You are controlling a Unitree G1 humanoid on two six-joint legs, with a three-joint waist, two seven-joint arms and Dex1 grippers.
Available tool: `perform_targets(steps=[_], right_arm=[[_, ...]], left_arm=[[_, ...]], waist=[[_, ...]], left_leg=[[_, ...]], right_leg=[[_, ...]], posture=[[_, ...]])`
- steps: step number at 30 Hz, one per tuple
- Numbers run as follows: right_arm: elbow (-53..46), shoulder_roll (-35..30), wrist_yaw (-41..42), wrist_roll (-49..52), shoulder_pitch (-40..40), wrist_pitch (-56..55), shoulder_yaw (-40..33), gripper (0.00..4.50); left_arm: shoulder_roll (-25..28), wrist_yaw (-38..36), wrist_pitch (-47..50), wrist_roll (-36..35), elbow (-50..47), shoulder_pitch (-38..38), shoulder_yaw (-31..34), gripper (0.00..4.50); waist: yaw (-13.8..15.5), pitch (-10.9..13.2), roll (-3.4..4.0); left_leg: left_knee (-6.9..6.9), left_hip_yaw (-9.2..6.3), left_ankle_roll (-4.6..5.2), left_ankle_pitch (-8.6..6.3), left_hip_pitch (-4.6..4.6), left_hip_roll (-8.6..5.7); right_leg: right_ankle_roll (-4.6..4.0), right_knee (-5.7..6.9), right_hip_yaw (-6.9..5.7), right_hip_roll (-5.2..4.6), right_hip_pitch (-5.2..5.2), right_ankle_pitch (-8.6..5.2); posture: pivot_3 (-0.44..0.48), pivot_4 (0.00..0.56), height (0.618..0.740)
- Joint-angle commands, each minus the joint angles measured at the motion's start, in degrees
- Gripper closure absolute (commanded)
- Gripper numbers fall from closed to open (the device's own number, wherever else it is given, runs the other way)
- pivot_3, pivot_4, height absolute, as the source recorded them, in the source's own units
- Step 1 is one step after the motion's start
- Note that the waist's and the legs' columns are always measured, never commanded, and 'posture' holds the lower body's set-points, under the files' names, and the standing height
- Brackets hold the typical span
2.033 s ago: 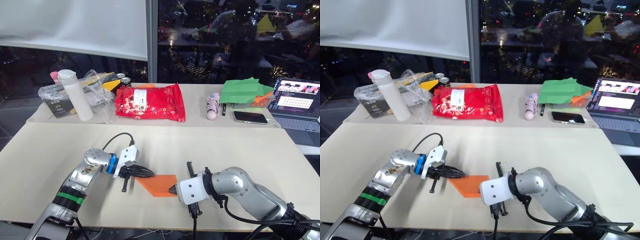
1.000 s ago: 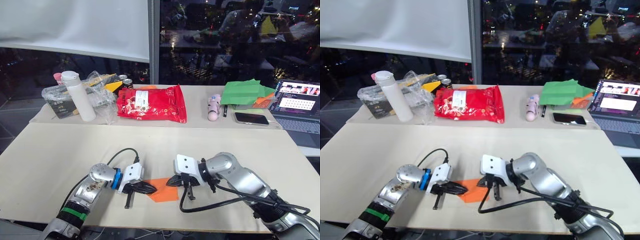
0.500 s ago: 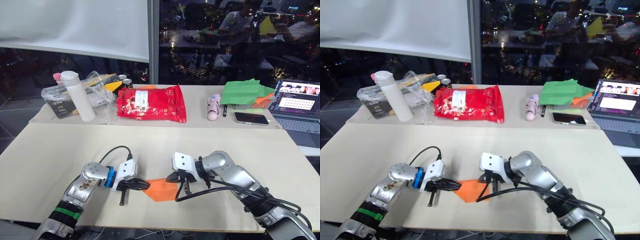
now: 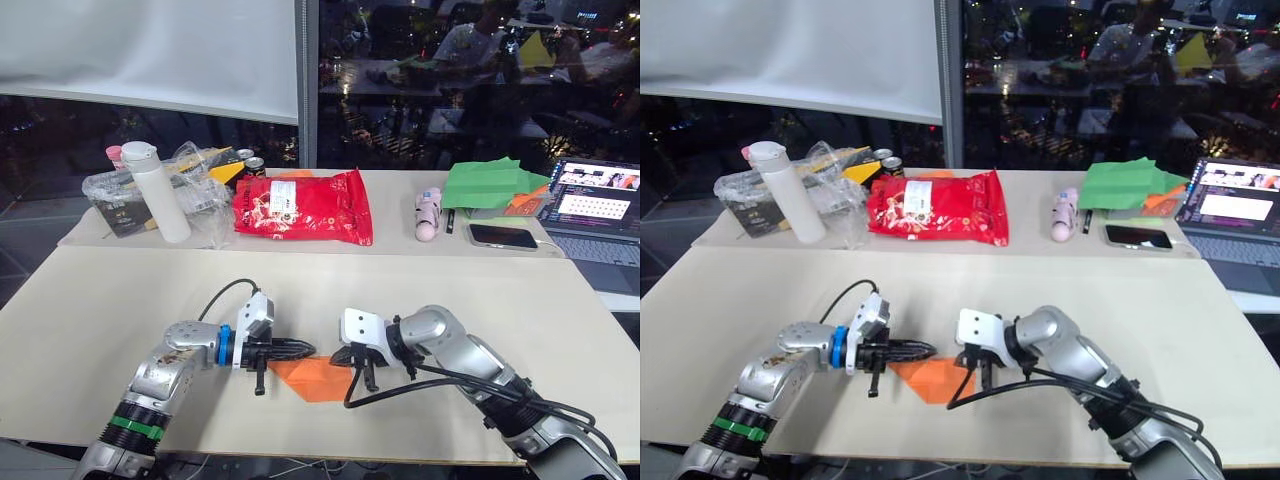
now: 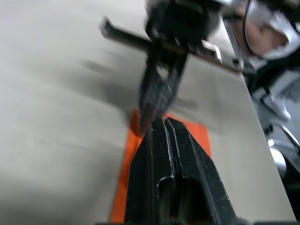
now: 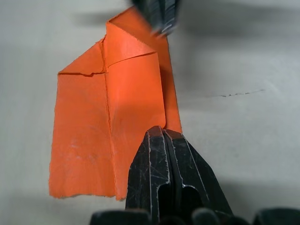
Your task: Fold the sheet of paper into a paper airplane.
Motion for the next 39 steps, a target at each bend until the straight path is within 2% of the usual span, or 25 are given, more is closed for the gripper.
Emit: perform_targets(steps=[1,5,9,15,19,20,23,28,32,39], right_arm=[[-2.8,-0.7,-0.4,-0.1,0.3,0.8,-1.2,4.5],[-4.0,-1.2,-0.9,0.2,0.7,2.1,-1.4,4.5],[-6.2,-1.1,-1.5,1.7,1.4,4.8,-2.5,4.5],[-9.5,-0.3,-5.2,3.1,1.8,7.5,-6.3,2.54],[-11.4,-0.1,-6.4,4.9,2.2,3.5,-9.8,1.07],[-11.5,0.5,-6.9,5.7,2.8,2.1,-10.8,0.84],[-12.2,2.3,-7.2,7.9,5.8,1.2,-11.1,1.5],[-11.9,2.4,-7.1,5.4,9.8,-4.4,-7.1,3.27],[-8.6,2.4,-8.2,2.0,12.9,-10.7,-3.8,4.48],[-6.3,2.5,-9.3,0.8,17.0,-12.8,-3.0,4.48]], left_arm=[[0.9,-1.0,-4.0,2.6,1.6,-0.1,-1.2,4.47],[0.7,-1.7,-7.6,5.3,5.5,-0.8,-2.8,4.47],[-0.5,-1.4,-6.4,5.0,6.1,-0.7,-3.2,4.47],[-0.6,-1.5,-6.8,6.0,7.2,-0.8,-3.7,4.5],[-0.5,-1.9,-7.3,6.3,8.2,-0.7,-3.9,4.5],[-0.5,-1.9,-7.4,6.4,8.4,-0.7,-4.0,4.5],[-1.3,-0.5,-7.1,6.5,9.6,-1.8,-3.5,4.5],[-1.0,-1.4,-6.5,5.9,9.6,-2.5,-3.4,4.5],[0.1,-2.3,-6.1,5.9,8.7,-1.9,-3.6,4.5],[2.0,-3.9,-4.8,5.6,7.0,-1.0,-4.1,4.5]], waist=[[0.1,0.0,0.0],[0.2,0.0,0.0],[0.2,0.0,0.0],[0.1,0.0,0.0],[0.2,0.0,0.0],[0.2,0.0,0.0],[0.2,0.0,0.0],[0.2,0.0,0.0],[0.1,0.0,0.0],[0.1,0.0,0.0]], left_leg=[[0.0,0.0,0.0,0.0,0.0,0.0],[0.0,0.0,0.0,0.0,-0.01,0.0],[0.0,0.0,0.0,0.0,-0.04,0.0],[0.0,0.0,0.0,0.0,-0.03,0.0],[0.0,0.0,0.0,0.0,-0.03,0.0],[0.0,0.0,0.0,0.0,-0.02,0.0],[-0.01,0.0,0.0,0.0,0.0,0.0],[0.0,0.0,0.0,0.0,-0.02,-0.02],[0.0,0.0,0.0,0.0,0.01,-0.01],[0.0,0.01,0.0,0.0,0.02,-0.01]], right_leg=[[0.0,0.0,0.0,0.0,0.0,0.0],[0.0,-0.03,0.0,-0.01,0.0,0.0],[0.0,-0.03,0.0,0.0,-0.01,0.0],[0.0,-0.02,0.0,0.0,-0.01,0.0],[0.0,-0.03,0.0,-0.01,-0.01,-0.01],[0.0,-0.04,0.0,-0.01,0.0,-0.01],[0.0,-0.04,0.0,0.0,0.02,-0.01],[0.0,-0.04,0.0,-0.01,0.02,-0.01],[0.01,-0.03,0.0,0.0,0.02,-0.01],[0.01,-0.03,0.01,0.0,0.03,-0.02]], posture=[[0.0,0.15,0.715],[0.0,0.15,0.715],[0.0,0.15,0.715],[0.0,0.15,0.715],[0.0,0.15,0.715],[0.0,0.15,0.715],[0.0,0.15,0.715],[0.0,0.15,0.715],[0.0,0.15,0.715],[0.0,0.15,0.715]])
